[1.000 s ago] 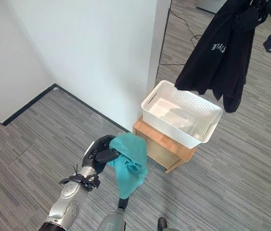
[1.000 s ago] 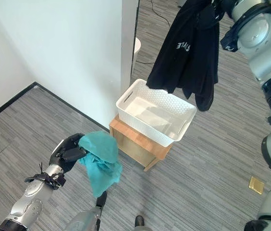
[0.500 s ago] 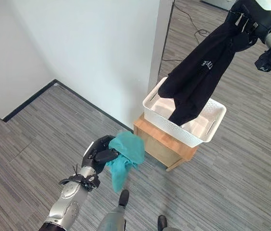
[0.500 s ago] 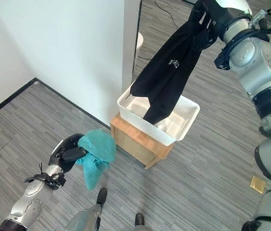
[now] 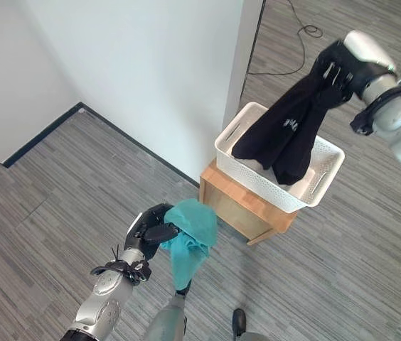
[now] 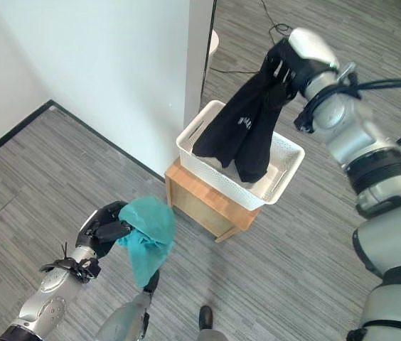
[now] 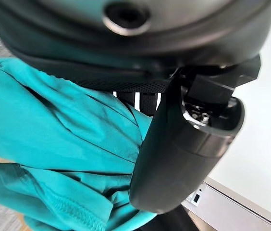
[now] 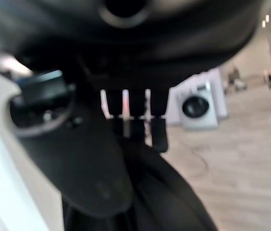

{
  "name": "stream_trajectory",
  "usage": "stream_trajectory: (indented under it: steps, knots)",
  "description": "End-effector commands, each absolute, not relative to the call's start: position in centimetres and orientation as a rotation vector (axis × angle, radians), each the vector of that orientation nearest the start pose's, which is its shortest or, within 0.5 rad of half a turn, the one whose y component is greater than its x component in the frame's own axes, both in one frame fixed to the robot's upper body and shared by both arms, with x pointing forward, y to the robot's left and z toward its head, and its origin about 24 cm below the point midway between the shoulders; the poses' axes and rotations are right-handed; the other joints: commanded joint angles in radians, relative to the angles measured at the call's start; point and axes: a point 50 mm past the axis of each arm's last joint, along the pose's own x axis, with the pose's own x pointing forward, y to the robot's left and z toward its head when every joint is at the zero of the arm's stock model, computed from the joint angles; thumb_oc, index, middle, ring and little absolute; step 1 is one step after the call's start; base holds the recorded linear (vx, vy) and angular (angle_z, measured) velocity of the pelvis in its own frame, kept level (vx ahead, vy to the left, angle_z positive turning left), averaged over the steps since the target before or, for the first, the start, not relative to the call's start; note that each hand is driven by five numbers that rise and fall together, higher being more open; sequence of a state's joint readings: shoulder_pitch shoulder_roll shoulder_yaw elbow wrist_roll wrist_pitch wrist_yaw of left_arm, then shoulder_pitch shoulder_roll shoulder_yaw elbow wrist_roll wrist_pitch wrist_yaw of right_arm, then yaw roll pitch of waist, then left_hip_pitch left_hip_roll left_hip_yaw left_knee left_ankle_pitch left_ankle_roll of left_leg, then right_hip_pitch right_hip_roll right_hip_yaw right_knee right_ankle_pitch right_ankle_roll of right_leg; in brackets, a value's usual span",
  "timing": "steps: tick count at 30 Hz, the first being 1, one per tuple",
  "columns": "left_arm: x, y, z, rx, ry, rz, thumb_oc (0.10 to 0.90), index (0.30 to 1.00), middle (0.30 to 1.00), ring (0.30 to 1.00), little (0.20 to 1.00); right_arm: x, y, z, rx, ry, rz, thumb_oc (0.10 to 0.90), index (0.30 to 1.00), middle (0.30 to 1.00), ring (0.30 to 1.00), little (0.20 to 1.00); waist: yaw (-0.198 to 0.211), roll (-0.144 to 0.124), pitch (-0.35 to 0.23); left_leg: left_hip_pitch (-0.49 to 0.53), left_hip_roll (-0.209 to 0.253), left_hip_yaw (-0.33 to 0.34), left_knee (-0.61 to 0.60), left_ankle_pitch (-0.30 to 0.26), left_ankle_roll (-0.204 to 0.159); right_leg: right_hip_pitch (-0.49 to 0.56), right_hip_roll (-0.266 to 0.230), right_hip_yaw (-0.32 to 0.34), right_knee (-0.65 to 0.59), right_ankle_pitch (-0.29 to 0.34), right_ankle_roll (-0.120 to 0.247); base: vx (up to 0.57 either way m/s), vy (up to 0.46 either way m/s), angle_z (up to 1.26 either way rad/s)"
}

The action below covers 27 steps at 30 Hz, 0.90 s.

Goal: Pick up bed clothes into laundry basket.

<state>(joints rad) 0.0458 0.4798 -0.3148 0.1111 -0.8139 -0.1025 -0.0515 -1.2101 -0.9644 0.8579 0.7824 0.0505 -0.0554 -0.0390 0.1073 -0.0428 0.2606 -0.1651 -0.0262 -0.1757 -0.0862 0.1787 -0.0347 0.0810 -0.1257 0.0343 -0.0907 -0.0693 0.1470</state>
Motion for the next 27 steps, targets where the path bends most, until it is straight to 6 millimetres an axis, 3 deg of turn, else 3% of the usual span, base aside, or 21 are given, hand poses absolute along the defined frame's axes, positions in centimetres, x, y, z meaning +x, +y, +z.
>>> stream_trajectory:
  steps: [1, 9, 13, 14, 15, 17, 21, 25, 27]
  knots:
    - [24.2, 17.9, 5.4, -0.315, -0.030, -0.282, 0.400, 0.300, 0.300, 0.300, 0.300, 38.5, -26.3, 32.1, -1.273, -0.319, -0.215, 0.400, 0.300, 0.300, 0.300, 0.300, 0.038, -0.050, -0.013, 0.019, 0.026, -0.020, 0.026, -0.091, -0.015, -0.070, 0.000, 0.014, 0.051, 0.026, 0.005, 0.00, 0.000, 0.00]
    - [23.9, 17.1, 6.0, -0.327, -0.050, -0.319, 0.400, 0.300, 0.300, 0.300, 0.300, 39.4, -29.5, 30.2, -1.378, -0.070, -0.342, 0.400, 0.300, 0.300, 0.300, 0.300, 0.064, -0.040, 0.020, -0.016, 0.027, -0.032, 0.026, -0.083, -0.020, -0.087, 0.002, 0.006, 0.026, 0.041, 0.002, 0.00, 0.008, 0.03]
    - [24.0, 16.6, 6.3, -0.328, -0.059, -0.335, 0.400, 0.300, 0.300, 0.300, 0.300, 39.6, -29.9, 29.8, -1.358, -0.019, -0.376, 0.400, 0.300, 0.300, 0.300, 0.300, 0.067, -0.035, 0.029, -0.026, 0.027, -0.040, 0.026, -0.079, -0.021, -0.096, 0.004, 0.002, 0.022, 0.043, 0.002, 0.00, 0.000, 0.00]
    - [24.1, 16.4, 6.4, -0.331, -0.063, -0.340, 0.400, 0.300, 0.300, 0.300, 0.300, 39.9, -29.7, 28.9, -1.333, 0.017, -0.346, 0.400, 0.300, 0.300, 0.300, 0.300, 0.068, -0.035, 0.028, -0.026, 0.028, -0.041, 0.025, -0.079, -0.021, -0.095, 0.004, 0.003, 0.020, 0.044, 0.001, 0.00, 0.000, 0.00]
    - [24.1, 16.4, 6.4, -0.331, -0.063, -0.339, 0.400, 0.300, 0.300, 0.300, 0.300, 39.9, -29.7, 28.9, -1.333, 0.017, -0.346, 0.800, 0.900, 0.900, 0.900, 0.900, 0.067, -0.035, 0.028, -0.026, 0.028, -0.041, 0.025, -0.080, -0.021, -0.095, 0.004, 0.003, 0.020, 0.044, 0.001, 0.00, 0.000, 0.00]
    - [24.2, 16.4, 6.4, -0.326, -0.066, -0.341, 0.400, 0.300, 0.300, 0.300, 0.300, 40.3, -29.0, 28.6, -1.327, 0.040, -0.289, 0.800, 0.900, 0.900, 0.900, 0.900, 0.065, -0.038, 0.026, -0.024, 0.028, -0.041, 0.025, -0.080, -0.023, -0.091, 0.005, 0.001, 0.017, 0.043, 0.000, 0.00, 0.000, 0.00]
    - [24.4, 16.4, 6.8, -0.327, -0.087, -0.338, 0.400, 0.300, 0.300, 0.300, 0.300, 40.7, -26.9, 30.1, -1.270, -0.062, -0.248, 0.800, 0.900, 0.900, 0.900, 0.900, 0.052, -0.043, 0.023, -0.021, 0.030, -0.035, 0.023, -0.079, -0.027, -0.089, 0.005, 0.001, 0.015, 0.043, 0.001, 0.00, -0.002, 0.01]
    - [24.7, 17.3, 7.0, -0.301, -0.101, -0.301, 0.400, 0.300, 0.300, 0.300, 0.300, 39.8, -21.9, 33.4, -1.391, -0.328, -0.111, 0.800, 0.900, 0.900, 0.900, 0.900, 0.021, -0.049, 0.011, -0.003, 0.037, -0.019, 0.019, -0.083, -0.031, -0.085, 0.005, 0.012, 0.017, 0.039, 0.002, 0.00, 0.002, -0.01]
    - [24.8, 17.5, 7.1, -0.300, -0.106, -0.293, 0.400, 0.300, 0.300, 0.300, 0.300, 39.4, -21.4, 33.7, -1.395, -0.368, -0.088, 0.800, 0.900, 0.900, 0.900, 0.900, 0.016, -0.047, 0.006, 0.003, 0.038, -0.016, 0.018, -0.085, -0.032, -0.082, 0.005, 0.013, 0.019, 0.037, 0.001, 0.01, 0.005, -0.02]
